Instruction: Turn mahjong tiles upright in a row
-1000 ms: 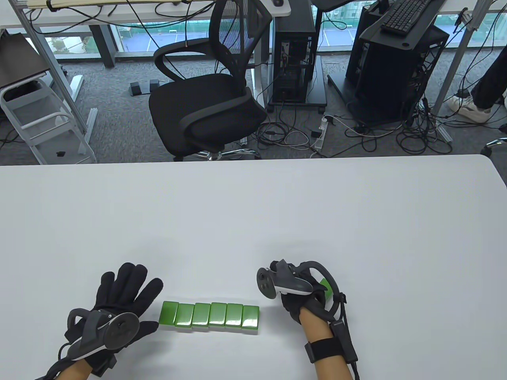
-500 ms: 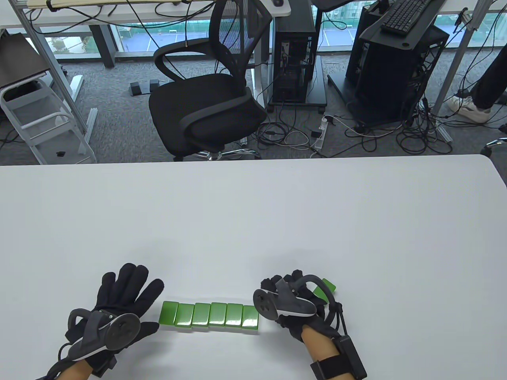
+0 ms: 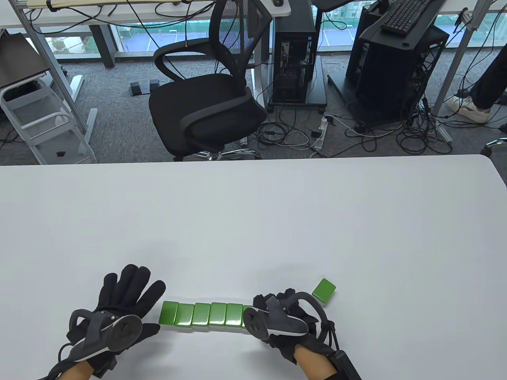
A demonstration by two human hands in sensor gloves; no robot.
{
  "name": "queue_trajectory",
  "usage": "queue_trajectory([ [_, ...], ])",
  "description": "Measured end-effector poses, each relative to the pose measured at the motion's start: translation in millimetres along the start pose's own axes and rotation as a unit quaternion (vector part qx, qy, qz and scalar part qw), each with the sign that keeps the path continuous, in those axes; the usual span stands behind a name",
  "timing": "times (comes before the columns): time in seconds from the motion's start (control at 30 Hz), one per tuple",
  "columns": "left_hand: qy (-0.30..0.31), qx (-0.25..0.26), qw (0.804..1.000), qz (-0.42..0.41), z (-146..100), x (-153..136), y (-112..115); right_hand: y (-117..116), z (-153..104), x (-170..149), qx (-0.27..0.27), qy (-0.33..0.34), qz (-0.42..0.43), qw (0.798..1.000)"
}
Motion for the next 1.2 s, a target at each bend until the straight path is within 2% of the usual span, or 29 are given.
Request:
queue_trajectory([
  [0.67, 0.002, -0.011, 1.0, -0.001, 1, 1, 2, -6, 0, -2, -0.003, -0.005, 0.028, 1.0],
  [0.8, 0.003, -0.012, 1.0, 0.001, 1, 2, 2, -3, -2, -5, 0.004, -0.001, 0.057, 0.998],
  [0.97, 0.0, -0.012, 1.0, -0.001, 1, 1, 2, 12, -14, -18, -0.012, -0.003, 0.09, 0.996],
  [1.2, -0.002, -0.008, 1.0, -0.005, 0, -1, 1, 26, -41, -54, -0.025, -0.064, 0.033, 0.997],
])
Point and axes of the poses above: the tracker on the back of each hand, its own x axis roughly to the thumb side, its own z axis roughly from the wrist to the fingertips, y = z × x, the point moved 1 cm from there along z, roughly from the wrist to the fingertips, and after that the axes turned 15 degrees about y, right-handed, at the moved point
